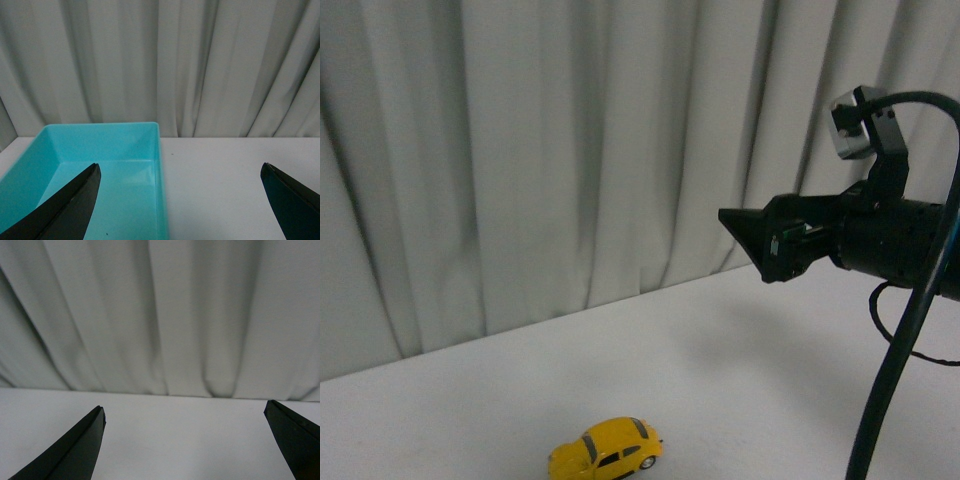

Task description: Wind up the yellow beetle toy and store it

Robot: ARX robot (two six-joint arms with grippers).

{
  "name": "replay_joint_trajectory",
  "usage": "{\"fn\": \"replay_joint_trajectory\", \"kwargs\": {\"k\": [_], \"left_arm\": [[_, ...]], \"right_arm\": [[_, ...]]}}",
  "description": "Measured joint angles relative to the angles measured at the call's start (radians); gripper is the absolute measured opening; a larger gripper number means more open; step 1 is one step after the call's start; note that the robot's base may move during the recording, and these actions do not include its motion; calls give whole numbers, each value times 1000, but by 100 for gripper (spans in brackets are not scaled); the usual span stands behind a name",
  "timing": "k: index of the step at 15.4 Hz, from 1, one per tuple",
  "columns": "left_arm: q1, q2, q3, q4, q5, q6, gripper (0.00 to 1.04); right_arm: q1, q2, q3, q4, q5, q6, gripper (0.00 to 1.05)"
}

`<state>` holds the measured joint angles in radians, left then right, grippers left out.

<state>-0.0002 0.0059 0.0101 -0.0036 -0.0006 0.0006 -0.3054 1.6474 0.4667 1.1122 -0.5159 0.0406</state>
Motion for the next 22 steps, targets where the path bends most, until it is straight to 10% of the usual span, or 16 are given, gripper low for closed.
{"fn": "replay_joint_trajectory", "kwargs": {"k": [5, 10, 16, 22], "left_arm": [[0, 0, 0, 0, 0, 0, 98], [0, 0, 0, 0, 0, 0, 98], [0, 0, 0, 0, 0, 0, 98], [0, 0, 0, 0, 0, 0, 98]], "right_arm": [[53, 101, 248, -219, -213, -106, 98], [77, 274, 586, -938, -542, -655, 98], [131, 506, 863, -1689, -428, -1403, 98], [211, 621, 952, -1832, -284, -1699, 98]]}}
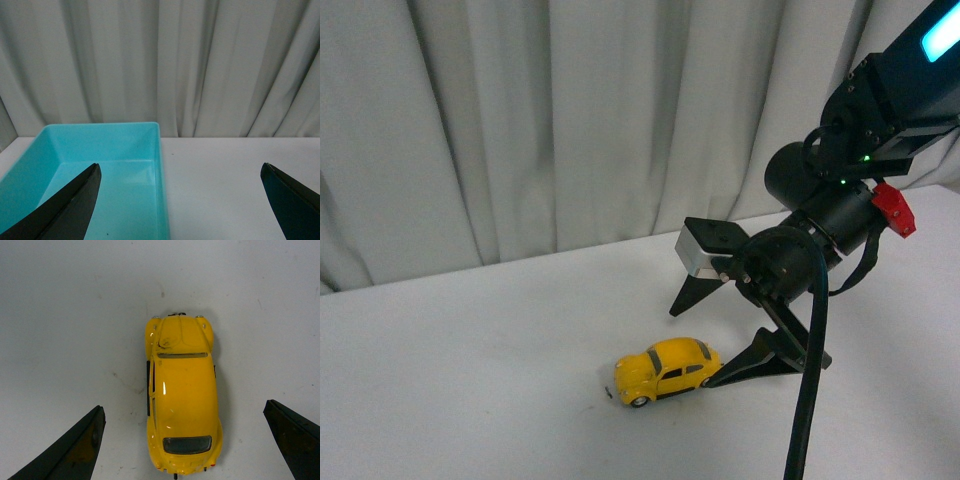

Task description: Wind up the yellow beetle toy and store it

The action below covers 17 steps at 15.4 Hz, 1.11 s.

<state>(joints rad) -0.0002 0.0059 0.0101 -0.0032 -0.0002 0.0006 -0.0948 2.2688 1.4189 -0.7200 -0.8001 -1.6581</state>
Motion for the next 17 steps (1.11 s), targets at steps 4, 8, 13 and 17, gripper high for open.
{"fn": "replay_joint_trajectory", "kwargs": {"k": [4, 8, 13, 17], "left_arm": [[0, 0, 0, 0, 0, 0, 98], [0, 0, 0, 0, 0, 0, 98], [0, 0, 0, 0, 0, 0, 98], [0, 0, 0, 0, 0, 0, 98]], "right_arm": [[22, 31, 10, 48, 38, 38, 98], [45, 36, 1, 93, 64, 104, 98], [70, 34, -36, 130, 74, 138, 84], [77, 29, -42, 126, 72, 131, 42]]}}
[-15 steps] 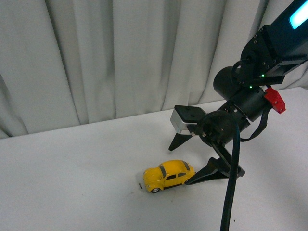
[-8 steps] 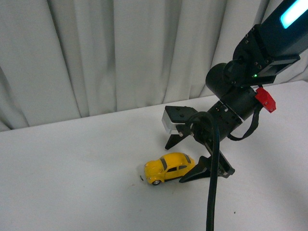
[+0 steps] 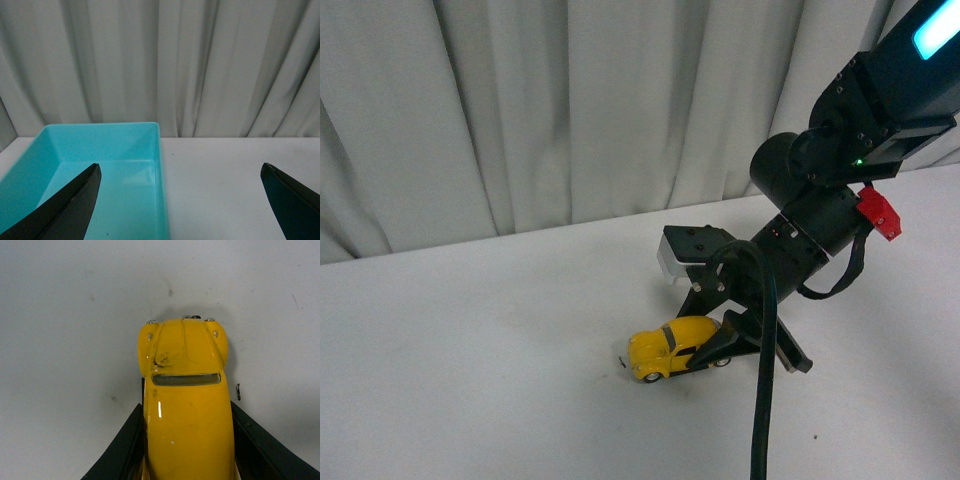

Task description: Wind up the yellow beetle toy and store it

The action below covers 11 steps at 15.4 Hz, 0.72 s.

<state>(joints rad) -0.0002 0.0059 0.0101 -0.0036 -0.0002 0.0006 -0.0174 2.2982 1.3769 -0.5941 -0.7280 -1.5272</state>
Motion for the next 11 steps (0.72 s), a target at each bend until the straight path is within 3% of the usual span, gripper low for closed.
{"fn": "replay_joint_trajectory", "kwargs": {"k": [11], "left_arm": [[0, 0, 0, 0, 0, 0, 98]], "right_arm": [[31, -31, -69, 80, -46, 25, 42]]}}
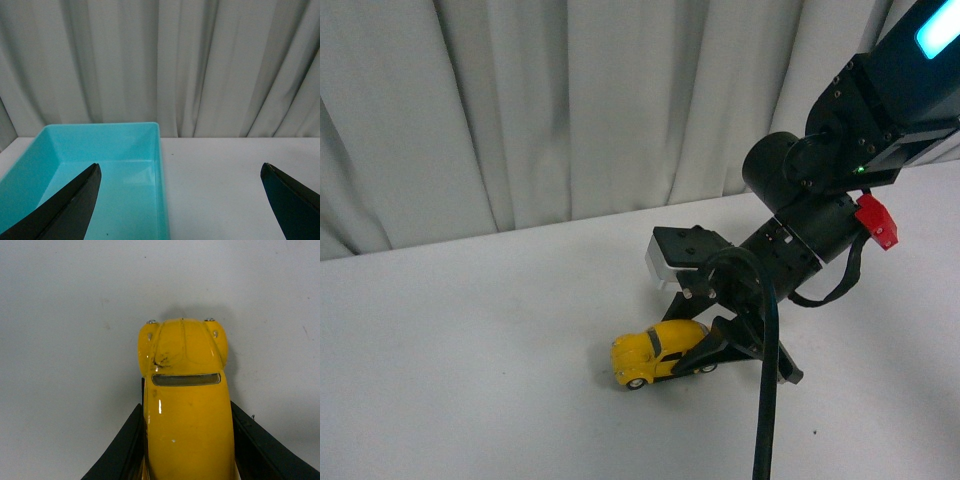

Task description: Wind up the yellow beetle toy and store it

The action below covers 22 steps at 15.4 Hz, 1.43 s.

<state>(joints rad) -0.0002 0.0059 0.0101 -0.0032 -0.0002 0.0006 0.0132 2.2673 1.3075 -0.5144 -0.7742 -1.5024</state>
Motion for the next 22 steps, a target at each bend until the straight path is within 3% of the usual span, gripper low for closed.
{"fn": "replay_joint_trajectory", "kwargs": {"k": [5, 8, 10, 18, 22], "left_arm": [[0, 0, 0, 0, 0, 0, 98], [0, 0, 0, 0, 0, 0, 98], [0, 0, 0, 0, 0, 0, 98], [0, 0, 0, 0, 0, 0, 98], [0, 0, 0, 0, 0, 0, 98]], "right_arm": [[-24, 0, -10, -5, 25, 36, 42], [-160, -13, -69, -12, 59, -76, 42], [-195, -18, -79, -19, 71, -109, 42], [-241, -26, -105, -16, 71, -130, 42], [-415, -80, -201, -64, 103, -175, 42]]}}
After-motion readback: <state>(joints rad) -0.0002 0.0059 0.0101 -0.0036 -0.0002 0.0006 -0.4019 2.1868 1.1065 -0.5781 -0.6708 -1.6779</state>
